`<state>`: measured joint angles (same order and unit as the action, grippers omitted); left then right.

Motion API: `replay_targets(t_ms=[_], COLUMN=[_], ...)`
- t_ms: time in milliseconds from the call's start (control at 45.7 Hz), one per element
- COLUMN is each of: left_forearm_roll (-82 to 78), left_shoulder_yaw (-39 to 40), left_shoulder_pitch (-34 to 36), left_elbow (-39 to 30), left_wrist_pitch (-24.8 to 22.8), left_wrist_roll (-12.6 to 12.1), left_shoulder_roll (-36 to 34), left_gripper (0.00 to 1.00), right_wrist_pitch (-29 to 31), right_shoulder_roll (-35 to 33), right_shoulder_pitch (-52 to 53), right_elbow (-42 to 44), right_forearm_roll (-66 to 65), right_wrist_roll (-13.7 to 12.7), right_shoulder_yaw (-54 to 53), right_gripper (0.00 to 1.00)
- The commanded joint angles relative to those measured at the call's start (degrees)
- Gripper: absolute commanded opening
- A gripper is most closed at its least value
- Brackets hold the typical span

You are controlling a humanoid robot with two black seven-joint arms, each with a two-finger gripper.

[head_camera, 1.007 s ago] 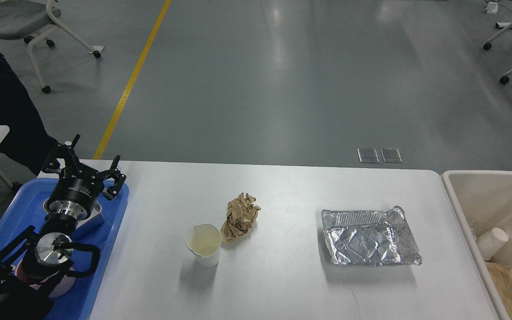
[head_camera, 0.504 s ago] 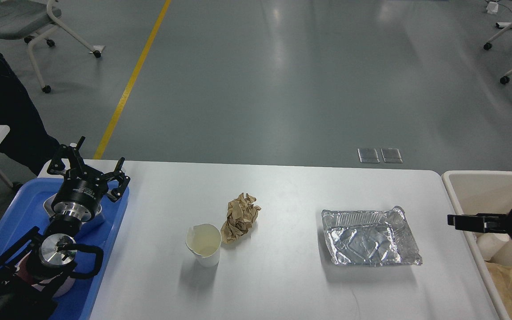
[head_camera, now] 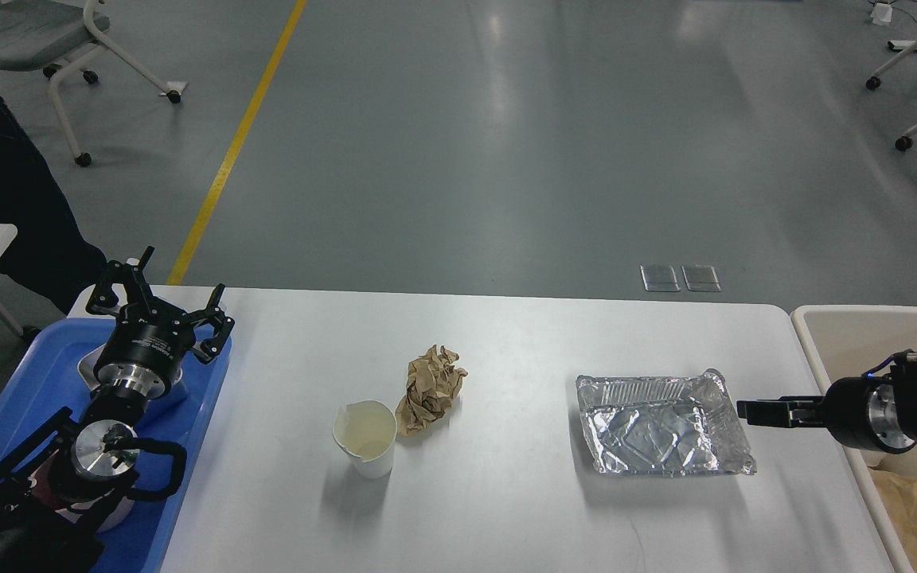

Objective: Tidy desktop
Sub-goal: 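Reach the right gripper to the edge of the foil tray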

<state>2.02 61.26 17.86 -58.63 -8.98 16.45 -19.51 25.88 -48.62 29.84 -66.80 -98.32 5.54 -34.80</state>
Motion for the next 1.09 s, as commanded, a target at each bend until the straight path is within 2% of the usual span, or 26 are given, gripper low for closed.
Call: replay_targets(t_ms=[0, 482, 985, 1029, 1073], left_forearm_roll=[0.0, 0.0, 0.0, 0.0, 0.0], left_shoulder_yaw=[0.0, 0.0, 0.0, 0.0, 0.0], left_shoulder_pitch=[-0.19, -0.54, -0.89, -0.89, -0.89], left_elbow=[0.0, 0.0, 0.0, 0.0, 0.0], left_wrist_pitch=[-0.16, -0.25, -0.25, -0.25, -0.25], left_wrist_roll=[0.08, 0.08, -0.01, -0.01, -0.01], left_shoulder_roll=[0.0, 0.0, 0.0, 0.0, 0.0], left_gripper=[0.96, 0.96, 0.96, 0.96, 0.96], right_wrist_pitch=[-0.65, -6.01, -6.89, -6.98, -7.07], right_shoulder_roll=[3.0, 10.47, 16.01, 16.19, 16.54], right_shoulder_pitch=[1.09, 1.01, 1.18, 1.18, 1.18], right_elbow=[2.28, 11.69, 18.37, 18.72, 19.33], right_forearm_roll=[-1.87, -5.13, -5.22, -5.22, -5.22], right_wrist_roll=[0.0, 0.35, 0.35, 0.35, 0.44], right_shoulder_yaw=[1.75, 4.83, 6.94, 6.94, 6.94], right_gripper=[1.0, 1.0, 1.0, 0.91, 0.76])
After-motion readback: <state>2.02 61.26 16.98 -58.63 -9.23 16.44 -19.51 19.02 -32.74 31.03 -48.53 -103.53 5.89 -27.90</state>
